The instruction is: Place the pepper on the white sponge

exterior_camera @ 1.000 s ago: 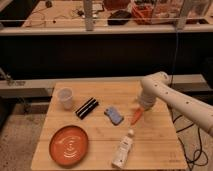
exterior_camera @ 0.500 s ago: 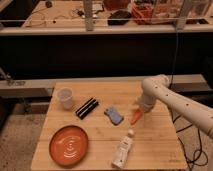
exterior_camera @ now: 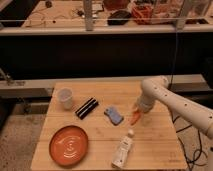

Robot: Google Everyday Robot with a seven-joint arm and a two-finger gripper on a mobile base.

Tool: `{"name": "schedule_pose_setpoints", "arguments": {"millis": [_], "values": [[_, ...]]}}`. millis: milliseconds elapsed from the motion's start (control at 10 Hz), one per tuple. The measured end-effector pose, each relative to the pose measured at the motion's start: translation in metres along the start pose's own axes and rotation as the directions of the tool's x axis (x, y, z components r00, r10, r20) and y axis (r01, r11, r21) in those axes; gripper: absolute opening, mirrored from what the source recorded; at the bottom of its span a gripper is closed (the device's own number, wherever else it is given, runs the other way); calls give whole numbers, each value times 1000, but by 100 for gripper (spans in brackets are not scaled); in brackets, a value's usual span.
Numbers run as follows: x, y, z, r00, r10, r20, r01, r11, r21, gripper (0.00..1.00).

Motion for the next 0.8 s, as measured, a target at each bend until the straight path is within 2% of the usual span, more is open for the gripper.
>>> {"name": "schedule_pose_setpoints", "arguments": {"millis": [100, 200, 300, 500, 800], "values": [[-2, -2, 0, 1000, 0, 2, 0, 1000, 0, 43], [-4, -5, -1, 1000, -3, 5, 3, 1000, -1, 29], [-9, -7, -2, 1000, -6, 7, 6, 1000, -1, 18], [-21, -14, -2, 1000, -26, 10, 26, 1000, -4, 2], [-43, -24, -4, 998, -56, 11, 56, 998, 0, 1]]}}
